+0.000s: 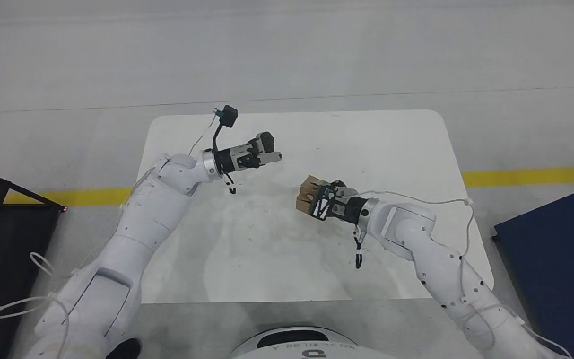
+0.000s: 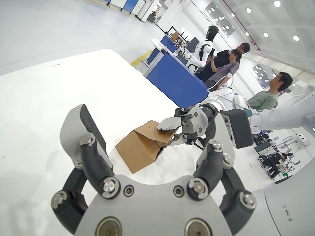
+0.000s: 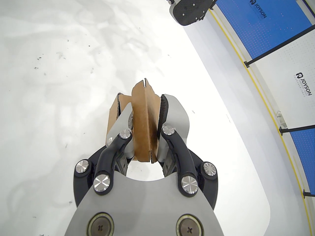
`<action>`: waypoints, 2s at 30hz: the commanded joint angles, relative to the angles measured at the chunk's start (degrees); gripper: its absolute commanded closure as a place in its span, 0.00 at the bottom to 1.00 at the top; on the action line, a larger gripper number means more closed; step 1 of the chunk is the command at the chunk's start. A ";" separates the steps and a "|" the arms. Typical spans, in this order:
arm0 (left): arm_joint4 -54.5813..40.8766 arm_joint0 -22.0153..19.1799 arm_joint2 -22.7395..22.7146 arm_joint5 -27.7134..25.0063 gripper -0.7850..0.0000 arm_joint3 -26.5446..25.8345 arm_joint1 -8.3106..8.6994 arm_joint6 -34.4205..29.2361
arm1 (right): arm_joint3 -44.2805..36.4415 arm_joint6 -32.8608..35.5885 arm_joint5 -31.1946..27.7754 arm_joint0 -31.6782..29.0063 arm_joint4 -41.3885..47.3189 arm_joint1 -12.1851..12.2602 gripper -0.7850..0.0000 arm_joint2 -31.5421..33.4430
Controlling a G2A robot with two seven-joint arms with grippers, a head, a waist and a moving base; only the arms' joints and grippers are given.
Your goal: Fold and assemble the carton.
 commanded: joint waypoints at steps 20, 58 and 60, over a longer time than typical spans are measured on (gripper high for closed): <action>0.00 0.00 0.00 0.00 0.00 0.00 0.00 0.00 | 1.73 -2.36 -7.89 -0.18 5.40 0.24 0.61 1.41; 0.00 0.00 0.00 0.00 0.00 0.00 0.00 0.00 | 0.72 -6.21 -7.08 -1.61 0.51 0.79 0.67 2.35; 0.00 0.00 0.00 0.00 0.00 0.00 0.00 0.00 | 0.62 -5.85 -7.04 -1.68 0.37 0.74 0.56 1.99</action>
